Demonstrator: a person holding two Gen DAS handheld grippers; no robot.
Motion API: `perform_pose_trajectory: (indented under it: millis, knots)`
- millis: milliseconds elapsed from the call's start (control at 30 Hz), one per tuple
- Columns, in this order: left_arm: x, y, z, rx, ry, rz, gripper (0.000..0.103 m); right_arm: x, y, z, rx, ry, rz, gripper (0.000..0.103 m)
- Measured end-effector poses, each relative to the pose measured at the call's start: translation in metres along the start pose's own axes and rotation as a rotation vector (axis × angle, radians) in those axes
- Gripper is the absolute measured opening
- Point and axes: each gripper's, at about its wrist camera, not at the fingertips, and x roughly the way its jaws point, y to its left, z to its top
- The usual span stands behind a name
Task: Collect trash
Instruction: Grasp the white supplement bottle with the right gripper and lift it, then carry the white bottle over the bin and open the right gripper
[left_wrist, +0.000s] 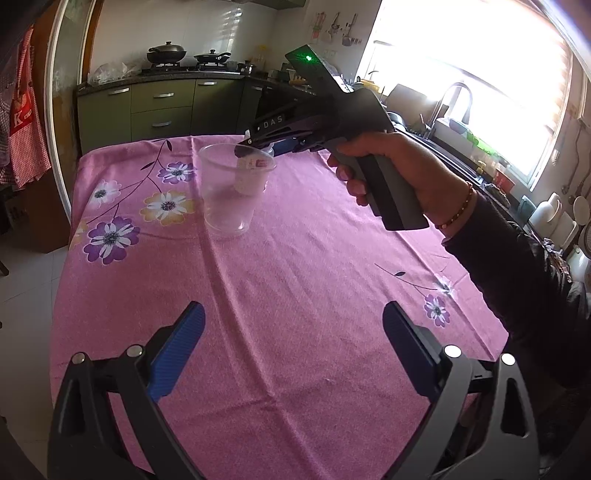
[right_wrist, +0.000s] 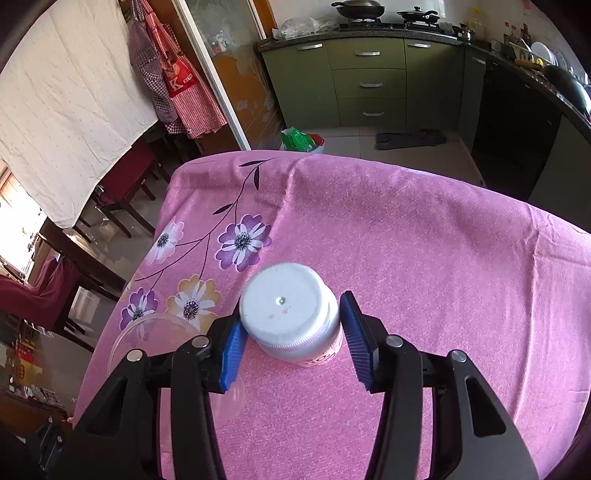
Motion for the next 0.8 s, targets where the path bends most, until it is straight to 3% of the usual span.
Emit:
perform_pose_trajectory:
  millis: [300,467,667,800]
  knots:
    - [0.001,-0.002,-0.001,0.003,0.002,-0.003,0.092,-0.031,-0.015,-0.005,0.039,-0.059,0.001,0.049]
    - [0.001,-0.009,0.001,0.019,0.0,-0.012,0.092,-0.062,-0.03,-0.025,0.058,-0.087,-0.006,0.049]
    - [0.006,-0.025,0.004,0.053,0.007,-0.029,0.092,-0.119,-0.058,-0.06,0.098,-0.147,-0.013,0.049]
    - [0.008,-0.037,0.006,0.074,0.005,-0.048,0.092,-0.178,-0.094,-0.096,0.154,-0.213,-0.067,0.049]
